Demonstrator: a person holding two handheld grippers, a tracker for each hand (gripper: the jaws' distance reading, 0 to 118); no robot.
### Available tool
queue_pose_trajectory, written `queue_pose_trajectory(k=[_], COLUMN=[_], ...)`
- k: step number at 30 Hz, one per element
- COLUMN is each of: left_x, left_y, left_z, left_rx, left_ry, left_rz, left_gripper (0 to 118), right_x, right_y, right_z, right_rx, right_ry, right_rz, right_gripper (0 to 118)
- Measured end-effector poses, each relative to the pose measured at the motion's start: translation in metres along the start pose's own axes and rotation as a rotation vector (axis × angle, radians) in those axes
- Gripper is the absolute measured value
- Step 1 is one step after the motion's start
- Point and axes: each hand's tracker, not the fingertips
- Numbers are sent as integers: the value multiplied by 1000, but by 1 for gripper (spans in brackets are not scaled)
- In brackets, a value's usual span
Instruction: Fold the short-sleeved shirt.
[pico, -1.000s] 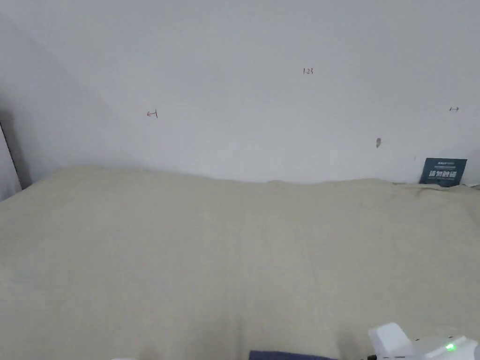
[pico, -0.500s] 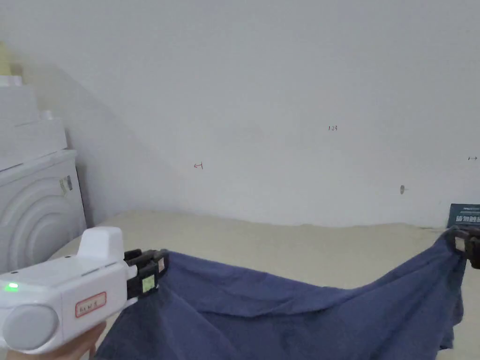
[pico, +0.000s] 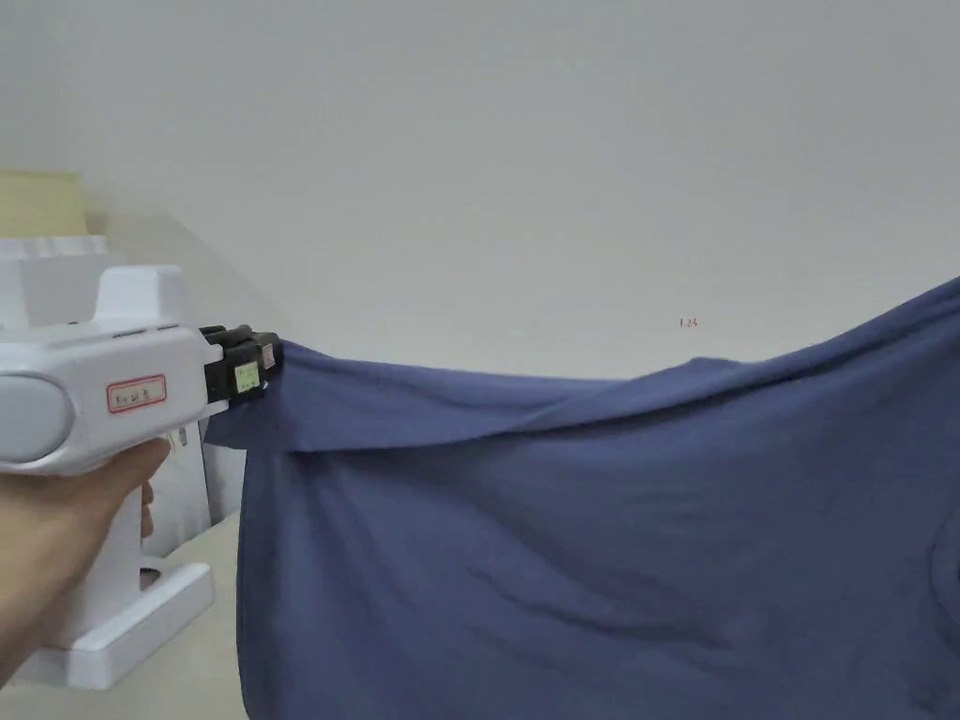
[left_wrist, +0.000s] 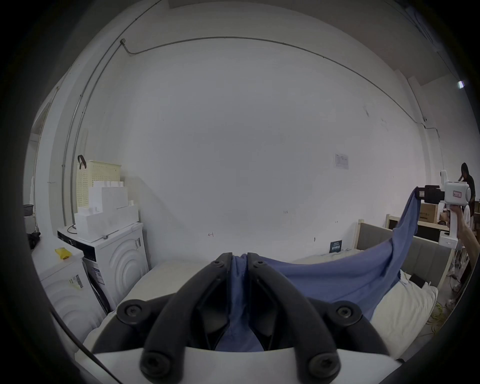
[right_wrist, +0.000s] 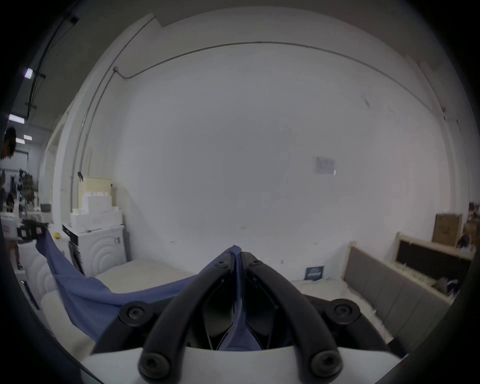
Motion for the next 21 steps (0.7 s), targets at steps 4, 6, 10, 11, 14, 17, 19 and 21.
queue_pose_trajectory(k=[4,6,10,11,14,17,19,21], left_x=[-2,-4,-2,-3,-2,-2,-3,-5], left_y=[21,34,47,49,48,40,33,26], left_z=[-13,-20,-29,-32,-42,-54,-67,-83], left_rx=[14,9,40,40,28,13,-4,-35], left_ry=[0,-16,-8,-10,-6,-3,2,7], left_rz=[28,57,66,68,62,60,64,66], left_gripper=[10,10,10,10,10,10,10,10], right_x=[1,3,4,4,7,6,4,-1], right_y=[25,37,49,49,47,39,31,24], right_z=[-5,-9,-16,-18,-27,-38,-49,-58], right_rx=[29,38,48,49,37,19,10,7], right_ry=[-33,-52,-75,-80,-80,-85,-84,-89], right_rz=[5,4,11,9,2,7,6,6], right_gripper=[3,3,3,3,3,3,3,3])
